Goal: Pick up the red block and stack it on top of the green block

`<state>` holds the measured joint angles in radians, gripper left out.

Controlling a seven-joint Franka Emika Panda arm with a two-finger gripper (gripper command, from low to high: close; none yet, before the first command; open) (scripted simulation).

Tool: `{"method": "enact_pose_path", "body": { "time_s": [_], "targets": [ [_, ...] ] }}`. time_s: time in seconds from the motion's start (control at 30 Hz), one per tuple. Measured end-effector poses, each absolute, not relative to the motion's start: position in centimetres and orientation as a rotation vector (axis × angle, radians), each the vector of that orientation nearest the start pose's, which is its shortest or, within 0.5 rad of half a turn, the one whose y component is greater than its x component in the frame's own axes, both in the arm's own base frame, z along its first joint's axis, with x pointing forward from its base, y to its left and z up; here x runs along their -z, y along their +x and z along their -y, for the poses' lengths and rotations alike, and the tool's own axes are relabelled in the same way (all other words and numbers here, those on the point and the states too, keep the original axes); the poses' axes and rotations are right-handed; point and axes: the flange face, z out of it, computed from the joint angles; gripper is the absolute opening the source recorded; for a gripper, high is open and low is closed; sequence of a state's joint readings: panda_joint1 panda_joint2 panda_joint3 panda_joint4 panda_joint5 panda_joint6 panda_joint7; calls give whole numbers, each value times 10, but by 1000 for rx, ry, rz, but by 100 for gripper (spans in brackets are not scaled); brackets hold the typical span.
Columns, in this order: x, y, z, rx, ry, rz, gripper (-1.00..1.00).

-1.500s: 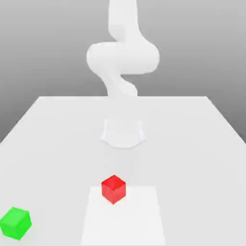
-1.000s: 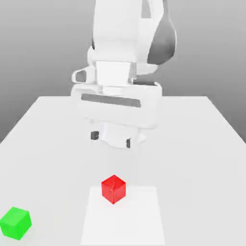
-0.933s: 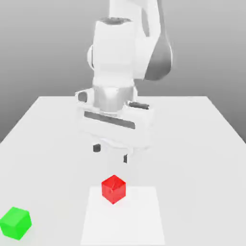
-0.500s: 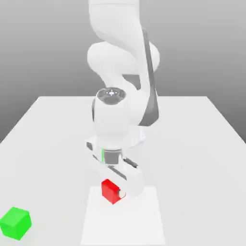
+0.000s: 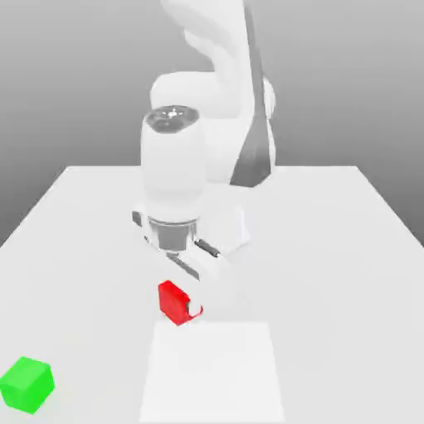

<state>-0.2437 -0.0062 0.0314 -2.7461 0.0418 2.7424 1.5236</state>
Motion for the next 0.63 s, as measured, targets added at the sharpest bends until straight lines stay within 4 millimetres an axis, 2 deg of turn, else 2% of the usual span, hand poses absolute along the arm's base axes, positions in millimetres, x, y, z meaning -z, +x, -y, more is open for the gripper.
{"method": "enact_pose_path", "body": {
  "time_s": [0.2, 0.37, 0.43, 0.5, 0.53, 0.63],
  "targets": [
    [-236, 429, 173, -13, -1721, -2608, -100],
    [-243, 446, 255, -1, -1511, -2748, -100],
    [-224, 447, 268, 1, -1480, -2768, -100],
    [-196, 447, 271, 1, -1473, -2773, -100],
    [-187, 447, 271, 2, -1472, -2774, 100],
    [-187, 447, 271, 2, -1472, -2774, 100]
  ]
}}
